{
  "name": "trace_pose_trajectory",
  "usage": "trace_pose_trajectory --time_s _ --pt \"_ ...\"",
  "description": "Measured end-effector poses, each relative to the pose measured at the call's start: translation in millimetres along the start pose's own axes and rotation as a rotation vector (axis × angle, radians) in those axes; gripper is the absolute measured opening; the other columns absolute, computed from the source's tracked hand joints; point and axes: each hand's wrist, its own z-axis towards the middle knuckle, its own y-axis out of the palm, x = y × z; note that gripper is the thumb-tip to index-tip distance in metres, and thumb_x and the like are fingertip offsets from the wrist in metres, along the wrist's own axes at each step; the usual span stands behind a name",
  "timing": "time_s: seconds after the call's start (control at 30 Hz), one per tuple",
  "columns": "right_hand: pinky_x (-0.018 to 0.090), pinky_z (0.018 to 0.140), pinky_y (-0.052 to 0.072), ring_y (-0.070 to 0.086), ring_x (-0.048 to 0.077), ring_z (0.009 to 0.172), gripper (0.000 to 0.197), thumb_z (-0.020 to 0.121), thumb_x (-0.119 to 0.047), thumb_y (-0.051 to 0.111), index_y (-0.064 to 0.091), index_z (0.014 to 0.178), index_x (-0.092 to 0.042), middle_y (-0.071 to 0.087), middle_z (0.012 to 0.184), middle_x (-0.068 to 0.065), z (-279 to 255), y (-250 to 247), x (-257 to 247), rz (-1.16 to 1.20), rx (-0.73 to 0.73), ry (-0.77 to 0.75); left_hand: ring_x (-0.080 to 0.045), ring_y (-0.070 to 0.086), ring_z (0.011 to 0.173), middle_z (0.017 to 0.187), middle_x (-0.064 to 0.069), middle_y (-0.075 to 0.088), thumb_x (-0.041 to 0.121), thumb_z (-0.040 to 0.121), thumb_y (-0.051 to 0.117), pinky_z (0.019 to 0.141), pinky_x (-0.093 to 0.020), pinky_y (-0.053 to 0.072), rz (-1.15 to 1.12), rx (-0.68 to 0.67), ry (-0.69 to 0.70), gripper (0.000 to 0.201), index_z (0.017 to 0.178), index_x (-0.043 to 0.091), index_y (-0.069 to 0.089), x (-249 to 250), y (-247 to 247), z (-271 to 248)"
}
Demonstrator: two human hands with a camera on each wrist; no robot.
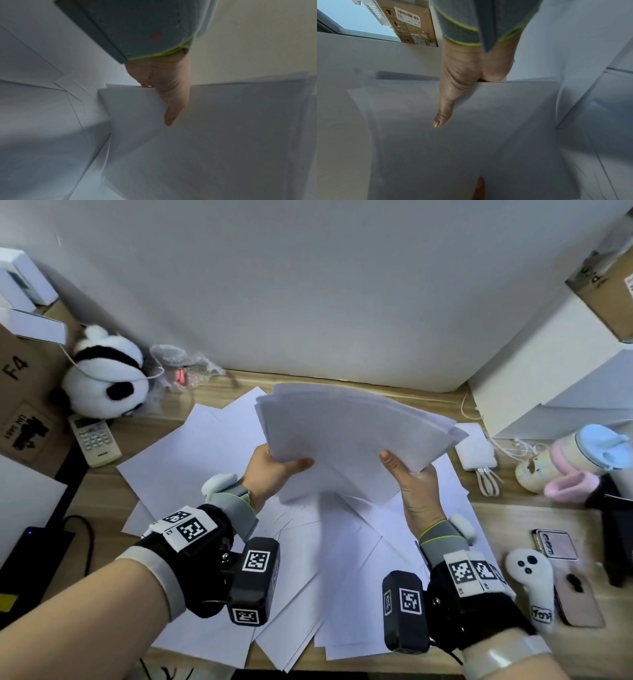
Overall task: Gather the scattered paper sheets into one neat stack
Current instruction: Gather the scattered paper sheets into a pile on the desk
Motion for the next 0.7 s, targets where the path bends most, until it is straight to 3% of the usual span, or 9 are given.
trace_pose_trajectory --time_s 0.1,0.2,0.27,0.4,0.47,0.53,0.7 --pt "0.01 0.072 0.05 0.066 -0.007 0.075 0.018 0.074 -0.009 0.075 0.068 0.081 -0.023 0.07 0.085 -0.014 -0.3 -3.7 4.5 -0.053 -0.023 0.029 -0.006 0.067 0.071 0.078 0.01 0.073 -0.004 0.074 0.072 0.079 -0.027 0.056 0.006 -0.005 -0.043 0.024 0.085 0.017 0.068 -1.4 -4.5 2.5" --pt "0.012 0.075 0.048 0.067 -0.007 0.077 0.019 0.075 -0.008 0.074 0.068 0.084 -0.023 0.071 0.087 -0.015 -1.7 -5.0 16.2 -0.091 -0.056 0.104 -0.021 0.064 0.087 0.095 -0.006 0.071 -0.003 0.078 0.069 0.087 -0.032 0.052 0.07 -0.028 -0.085 0.028 0.104 0.007 0.067 -5.0 -4.1 2.3" --pt "0.016 0.079 0.047 0.066 -0.002 0.082 0.02 0.077 -0.008 0.073 0.066 0.086 -0.024 0.069 0.09 -0.012 -1.6 -5.0 24.4 -0.116 -0.06 0.149 -0.021 0.061 0.093 0.103 -0.009 0.066 0.001 0.082 0.065 0.087 -0.031 0.047 0.117 -0.022 -0.121 0.03 0.113 0.003 0.064 -11.0 -1.5 2.1" --pt "0.026 0.085 0.042 0.06 0.018 0.093 0.01 0.086 -0.01 0.063 0.062 0.09 -0.019 0.065 0.094 -0.001 0.8 -1.8 31.7 -0.206 -0.014 0.199 -0.021 0.059 0.092 0.098 -0.009 0.064 0.008 0.091 0.056 0.083 -0.03 0.048 0.097 0.026 -0.161 0.018 0.107 0.005 0.064 -19.0 3.2 1.5" --pt "0.027 0.085 0.044 0.06 0.017 0.093 0.014 0.09 -0.013 0.058 0.063 0.103 -0.013 0.065 0.098 0.001 3.7 -0.5 28.6 -0.24 0.009 0.149 -0.022 0.061 0.084 0.092 -0.007 0.065 0.01 0.093 0.053 0.076 -0.028 0.05 0.062 0.029 -0.162 0.013 0.101 0.009 0.062 -17.2 4.2 2.9" --pt "0.026 0.086 0.048 0.061 0.011 0.09 0.02 0.093 -0.015 0.053 0.062 0.111 -0.014 0.066 0.098 -0.004 6.4 -2.9 29.6 -0.26 -0.011 0.131 -0.022 0.06 0.083 0.094 -0.007 0.064 0.01 0.093 0.051 0.078 -0.031 0.049 0.063 0.038 -0.166 0.012 0.101 0.012 0.06 -16.8 2.6 4.9" --pt "0.032 0.083 0.044 0.055 0.022 0.091 0.014 0.093 -0.014 0.051 0.063 0.096 -0.008 0.059 0.097 0.006 8.5 -17.2 61.5 -0.458 -0.104 0.293 -0.025 0.054 0.082 0.093 -0.013 0.059 -0.001 0.088 0.045 0.071 -0.03 0.044 0.186 0.151 -0.256 0.018 0.094 0.01 0.058 -35.6 -16.5 7.7"
